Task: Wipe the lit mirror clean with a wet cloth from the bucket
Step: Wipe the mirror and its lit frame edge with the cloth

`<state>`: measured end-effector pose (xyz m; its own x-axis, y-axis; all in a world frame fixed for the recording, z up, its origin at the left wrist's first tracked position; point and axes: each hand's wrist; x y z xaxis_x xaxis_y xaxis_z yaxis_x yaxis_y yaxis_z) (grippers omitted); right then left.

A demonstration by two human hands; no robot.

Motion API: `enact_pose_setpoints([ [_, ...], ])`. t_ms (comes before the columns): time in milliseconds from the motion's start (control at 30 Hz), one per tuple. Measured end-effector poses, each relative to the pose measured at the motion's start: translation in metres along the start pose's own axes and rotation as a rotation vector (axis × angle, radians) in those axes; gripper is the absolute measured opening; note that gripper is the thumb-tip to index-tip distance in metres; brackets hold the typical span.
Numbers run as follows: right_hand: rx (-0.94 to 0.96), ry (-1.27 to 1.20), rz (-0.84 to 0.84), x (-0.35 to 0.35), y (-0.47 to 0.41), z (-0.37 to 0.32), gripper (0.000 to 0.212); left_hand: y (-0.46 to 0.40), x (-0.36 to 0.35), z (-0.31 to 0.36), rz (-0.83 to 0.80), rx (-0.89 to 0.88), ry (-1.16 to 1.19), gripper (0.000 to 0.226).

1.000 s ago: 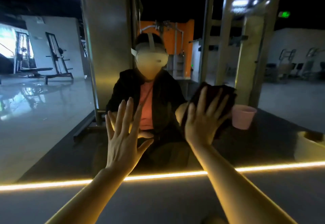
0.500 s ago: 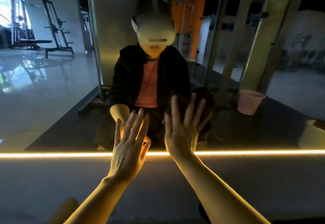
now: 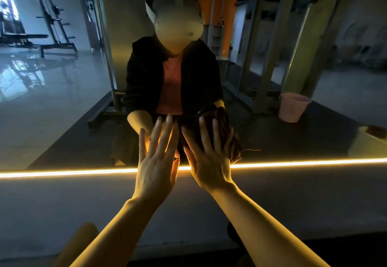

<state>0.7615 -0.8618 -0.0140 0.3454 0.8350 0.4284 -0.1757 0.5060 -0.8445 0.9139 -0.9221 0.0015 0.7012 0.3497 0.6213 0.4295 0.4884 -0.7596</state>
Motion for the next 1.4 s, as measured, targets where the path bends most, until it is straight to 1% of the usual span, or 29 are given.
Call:
enact_pose_setpoints([
  [33, 0.057, 0.022, 0.006, 0.000, 0.003, 0.006, 0.055, 0.001, -0.001, 0.001, 0.010, 0.003, 0.006, 0.104],
  [67, 0.060, 0.043, 0.021, -0.001, 0.009, 0.016, 0.054, 0.002, -0.002, 0.002, 0.021, 0.010, 0.013, 0.103],
  [100, 0.016, 0.060, 0.028, 0.000, 0.017, 0.026, 0.055, 0.002, -0.004, 0.004, 0.032, 0.021, 0.016, 0.102],
  [200, -0.265, 0.040, 0.036, 0.005, 0.038, 0.044, 0.059, 0.004, -0.009, 0.011, 0.063, 0.061, 0.022, 0.099],
  [233, -0.319, 0.016, 0.037, 0.007, 0.039, 0.042, 0.060, 0.005, -0.011, 0.014, 0.074, 0.071, 0.028, 0.098],
  [267, -0.322, -0.010, 0.029, 0.008, 0.037, 0.036, 0.061, 0.006, -0.014, 0.018, 0.077, 0.081, 0.037, 0.098],
  [300, -0.264, -0.034, 0.021, 0.008, 0.033, 0.029, 0.061, 0.008, -0.017, 0.022, 0.079, 0.091, 0.051, 0.098],
  [367, -0.045, -0.043, 0.011, 0.007, 0.025, 0.021, 0.061, 0.010, -0.022, 0.031, 0.101, 0.118, 0.085, 0.098],
  [400, 0.025, -0.040, 0.010, 0.007, 0.022, 0.021, 0.061, 0.009, -0.023, 0.034, 0.113, 0.130, 0.097, 0.098],
  [433, 0.034, -0.041, 0.014, 0.007, 0.021, 0.024, 0.058, 0.008, -0.025, 0.036, 0.118, 0.139, 0.101, 0.098],
  [467, -0.018, -0.047, 0.025, 0.007, 0.022, 0.027, 0.056, 0.008, -0.025, 0.037, 0.118, 0.146, 0.098, 0.099],
  [567, -0.285, -0.078, 0.066, 0.007, 0.026, 0.028, 0.057, 0.008, -0.024, 0.037, 0.097, 0.140, 0.074, 0.100],
  [600, -0.322, -0.082, 0.082, 0.007, 0.023, 0.026, 0.058, 0.008, -0.024, 0.036, 0.093, 0.130, 0.070, 0.101],
  [700, -0.308, -0.086, 0.133, 0.006, 0.007, 0.026, 0.059, 0.007, -0.023, 0.033, 0.097, 0.109, 0.064, 0.104],
  [767, -0.276, -0.086, 0.138, 0.003, 0.007, 0.028, 0.057, 0.005, -0.023, 0.031, 0.091, 0.106, 0.053, 0.105],
  [933, -0.210, -0.058, 0.061, -0.001, 0.044, 0.021, 0.054, 0.008, -0.021, 0.028, 0.071, 0.087, 0.048, 0.104],
  [1100, -0.292, -0.088, 0.134, 0.012, 0.001, 0.028, 0.056, 0.005, -0.020, 0.034, 0.078, 0.107, 0.061, 0.105],
  [1300, -0.289, -0.122, 0.026, 0.006, 0.043, 0.009, 0.054, 0.008, -0.014, 0.027, 0.023, 0.091, 0.070, 0.101],
  [1400, -0.269, -0.138, 0.053, 0.014, 0.020, 0.010, 0.055, 0.008, -0.012, 0.030, 0.027, 0.092, 0.081, 0.101],
])
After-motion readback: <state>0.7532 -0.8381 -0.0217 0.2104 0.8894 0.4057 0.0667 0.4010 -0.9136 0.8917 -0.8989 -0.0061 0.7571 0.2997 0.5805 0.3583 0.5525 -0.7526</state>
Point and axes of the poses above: each hand's wrist, its own y-axis away from the middle knuckle, its own x-axis out of the back of the hand, z = x × y, and after that the axes turned 10 degrees about x, right-handed
